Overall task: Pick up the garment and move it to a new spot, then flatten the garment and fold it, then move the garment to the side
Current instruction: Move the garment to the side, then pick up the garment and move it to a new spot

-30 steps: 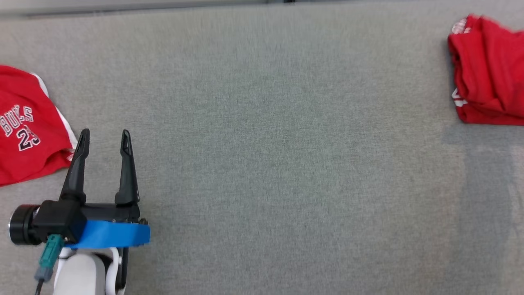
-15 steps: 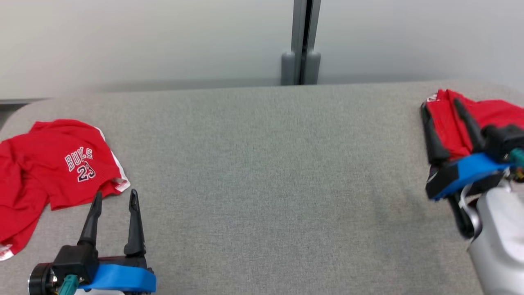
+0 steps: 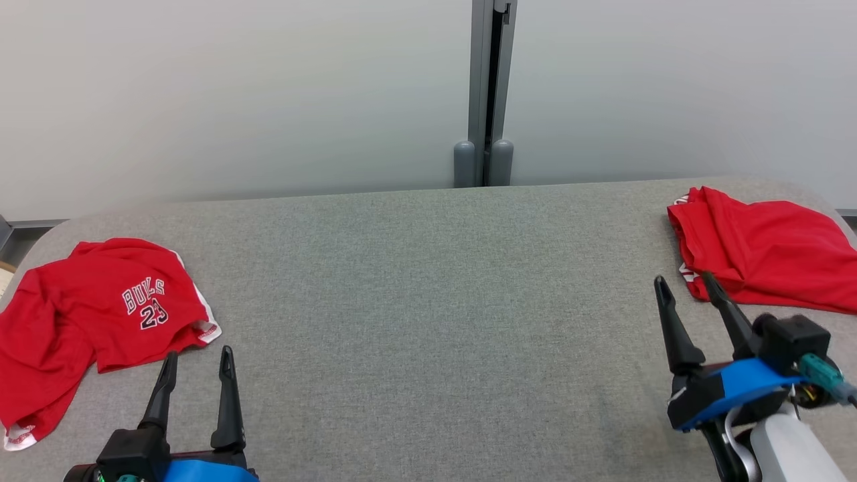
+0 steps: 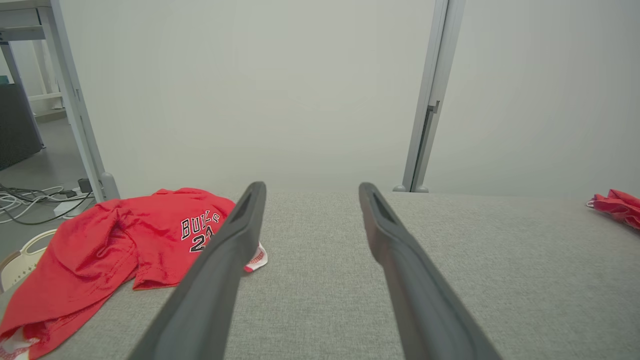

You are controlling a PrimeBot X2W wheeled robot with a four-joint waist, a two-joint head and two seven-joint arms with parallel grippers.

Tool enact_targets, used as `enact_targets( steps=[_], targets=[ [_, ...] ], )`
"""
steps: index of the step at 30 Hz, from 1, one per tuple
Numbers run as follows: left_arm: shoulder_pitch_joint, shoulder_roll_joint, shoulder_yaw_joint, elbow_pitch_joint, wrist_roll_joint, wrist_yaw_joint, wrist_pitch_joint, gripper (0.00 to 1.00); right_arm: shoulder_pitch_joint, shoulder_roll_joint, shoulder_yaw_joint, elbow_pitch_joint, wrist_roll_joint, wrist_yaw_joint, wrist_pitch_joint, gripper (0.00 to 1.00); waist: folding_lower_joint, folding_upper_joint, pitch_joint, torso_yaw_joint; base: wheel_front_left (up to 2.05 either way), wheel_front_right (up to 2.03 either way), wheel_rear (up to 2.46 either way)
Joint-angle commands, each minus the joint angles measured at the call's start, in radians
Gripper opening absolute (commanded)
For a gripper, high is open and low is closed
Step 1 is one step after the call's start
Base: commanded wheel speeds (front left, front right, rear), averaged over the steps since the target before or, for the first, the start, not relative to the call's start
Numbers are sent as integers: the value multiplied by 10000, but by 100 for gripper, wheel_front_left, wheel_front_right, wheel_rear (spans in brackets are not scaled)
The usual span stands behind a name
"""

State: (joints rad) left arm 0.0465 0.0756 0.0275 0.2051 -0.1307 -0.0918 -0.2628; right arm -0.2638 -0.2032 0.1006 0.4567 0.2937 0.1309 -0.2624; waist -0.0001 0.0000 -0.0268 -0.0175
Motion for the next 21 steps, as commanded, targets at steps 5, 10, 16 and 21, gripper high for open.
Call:
enact_targets(
  steps=[5,10,16,21],
  targets=[
    [109,-18,48,40,14,-19,-29,100,935,258,-432,-577,-194,-3,0,100,1,0,-50,1,0,0,0],
    [121,-35,15,70,49,-32,-29,100,1705,697,-933,-1321,-529,-1,140,100,1,0,-98,39,0,0,0],
    [85,-44,-32,103,89,-46,-28,100,2387,1188,-1286,-2259,-1031,-1,461,100,1,0,-131,65,0,0,0],
    [-18,-50,-45,138,74,-51,-29,100,2725,1421,-1304,-2826,-1155,-1,738,100,1,0,-146,116,0,0,0]
  ],
)
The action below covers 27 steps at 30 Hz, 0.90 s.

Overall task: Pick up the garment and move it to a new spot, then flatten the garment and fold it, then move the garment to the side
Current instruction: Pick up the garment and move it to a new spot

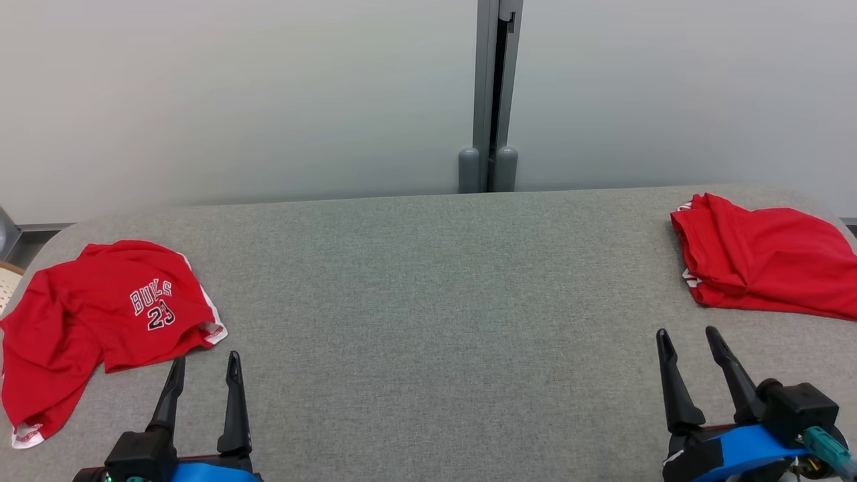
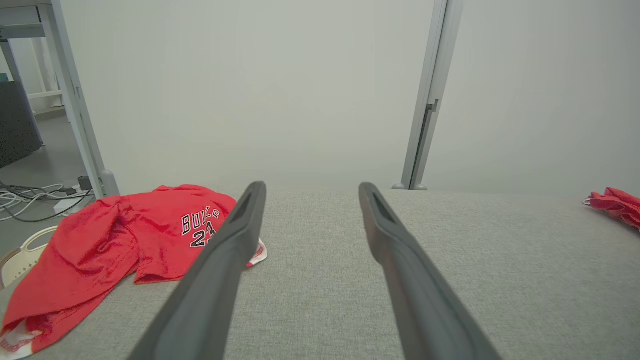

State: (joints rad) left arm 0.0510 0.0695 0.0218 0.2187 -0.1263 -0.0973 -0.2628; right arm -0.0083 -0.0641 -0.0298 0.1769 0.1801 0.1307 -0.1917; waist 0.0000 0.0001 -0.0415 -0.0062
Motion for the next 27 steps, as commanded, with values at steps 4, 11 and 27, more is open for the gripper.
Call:
enact_targets(
  steps=[4,11,27],
  targets=[
    [-124,13,21,50,32,-1,-28,100,295,98,20,-267,-90,1,178,100,0,-1,-18,60,0,0,0],
    [-119,25,74,86,57,-8,-29,100,405,134,-21,-328,-59,1,274,100,0,-1,-31,156,0,0,0],
    [-147,174,205,39,82,95,-29,100,347,139,154,-21,236,1,121,100,0,-1,-6,1085,0,0,0]
  ],
)
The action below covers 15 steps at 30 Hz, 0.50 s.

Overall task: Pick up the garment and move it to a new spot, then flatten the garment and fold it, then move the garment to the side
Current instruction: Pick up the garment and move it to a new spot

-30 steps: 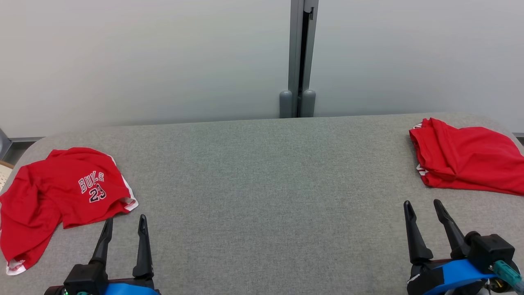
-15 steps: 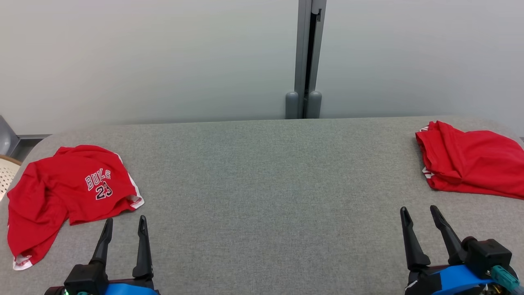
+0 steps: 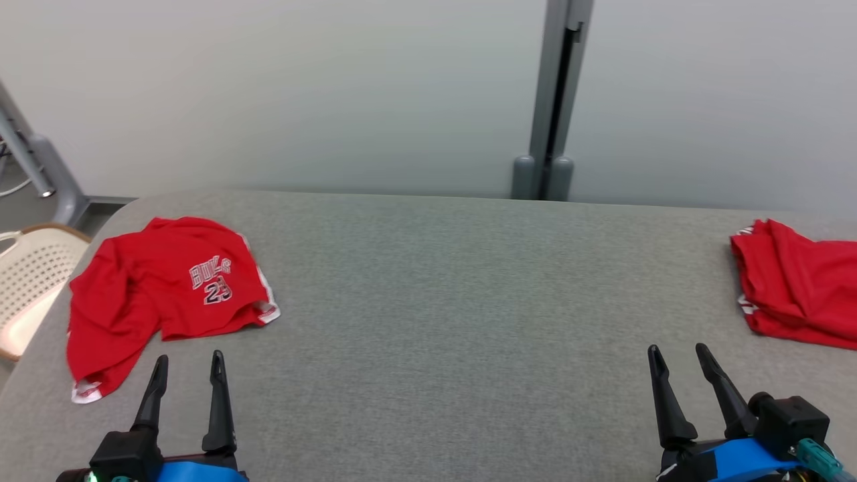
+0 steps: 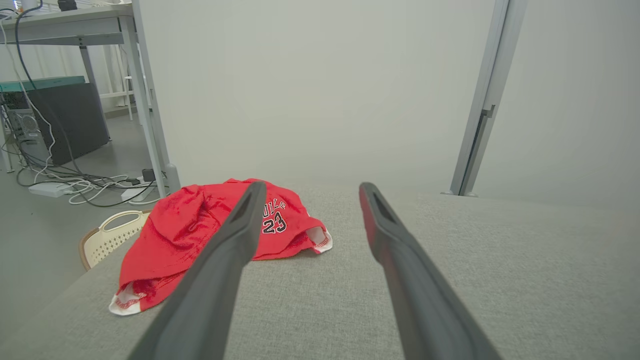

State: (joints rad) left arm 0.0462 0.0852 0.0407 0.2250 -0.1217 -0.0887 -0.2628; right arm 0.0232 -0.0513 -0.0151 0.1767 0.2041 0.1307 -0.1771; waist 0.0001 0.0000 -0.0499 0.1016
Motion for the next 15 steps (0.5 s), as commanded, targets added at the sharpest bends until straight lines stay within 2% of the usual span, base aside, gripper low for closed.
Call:
enact_targets(
  steps=[1,15],
  targets=[
    [-97,43,31,-18,33,11,-27,100,29,11,10,23,11,1,-39,100,-1,0,78,136,0,0,0],
    [0,352,194,-19,-79,179,-23,100,-15,8,199,516,205,1,-268,100,-1,0,41,2086,0,0,0]
  ],
)
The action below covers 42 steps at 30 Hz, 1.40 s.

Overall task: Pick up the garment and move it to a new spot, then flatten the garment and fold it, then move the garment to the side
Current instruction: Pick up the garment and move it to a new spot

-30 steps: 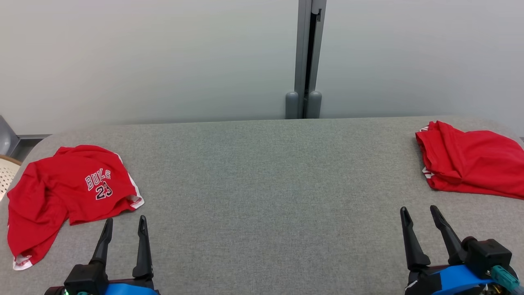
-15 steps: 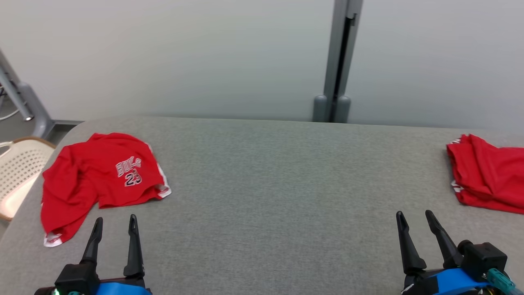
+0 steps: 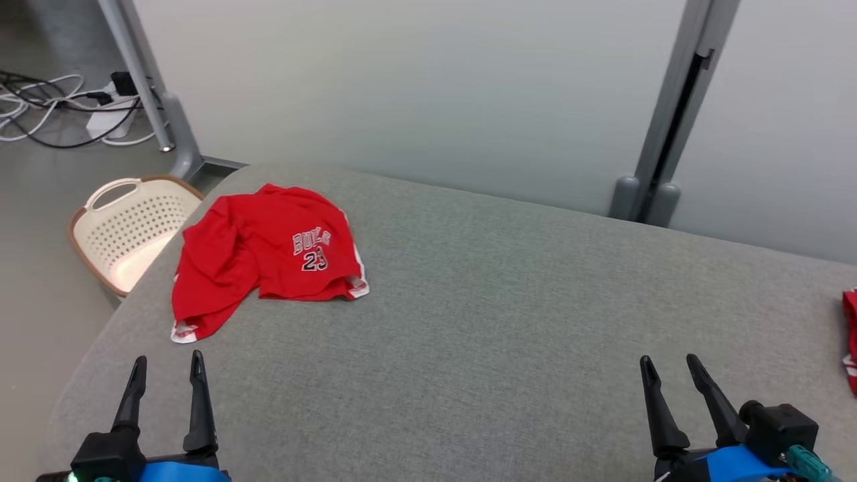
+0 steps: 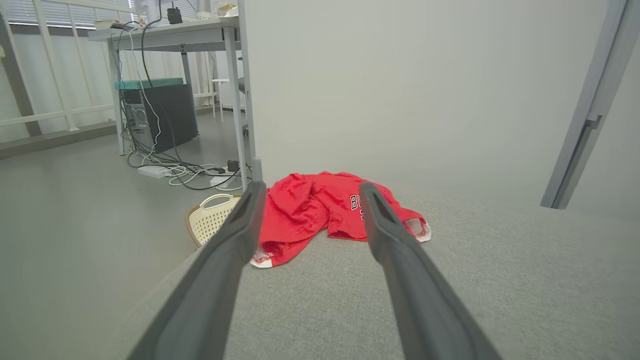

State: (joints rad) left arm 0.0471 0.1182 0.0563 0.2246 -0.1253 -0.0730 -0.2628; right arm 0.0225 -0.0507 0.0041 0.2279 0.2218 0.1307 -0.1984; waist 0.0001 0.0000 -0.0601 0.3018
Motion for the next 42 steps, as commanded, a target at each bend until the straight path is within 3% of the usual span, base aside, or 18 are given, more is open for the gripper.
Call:
enact_targets(
  steps=[1,11,20,29,42],
  targets=[
    [-11,52,46,-29,-53,23,-15,100,-6,1,-20,30,31,1,-65,100,-1,0,150,227,0,0,0],
    [108,347,205,-194,-147,170,83,100,-212,0,127,269,95,1,-175,100,-1,0,231,1284,0,0,0],
    [245,439,220,-309,-244,269,125,100,-299,0,283,421,97,1,-217,100,-1,0,252,1413,0,0,0],
    [-801,631,287,-168,-477,199,85,100,-595,-3,67,134,-348,1,-24,100,-1,0,758,880,0,0,0],
    [-5190,1880,1051,1322,-1056,106,35,100,-1744,-455,-272,-1596,-1166,1,634,100,-1,0,3204,-921,0,0,0]
  ],
)
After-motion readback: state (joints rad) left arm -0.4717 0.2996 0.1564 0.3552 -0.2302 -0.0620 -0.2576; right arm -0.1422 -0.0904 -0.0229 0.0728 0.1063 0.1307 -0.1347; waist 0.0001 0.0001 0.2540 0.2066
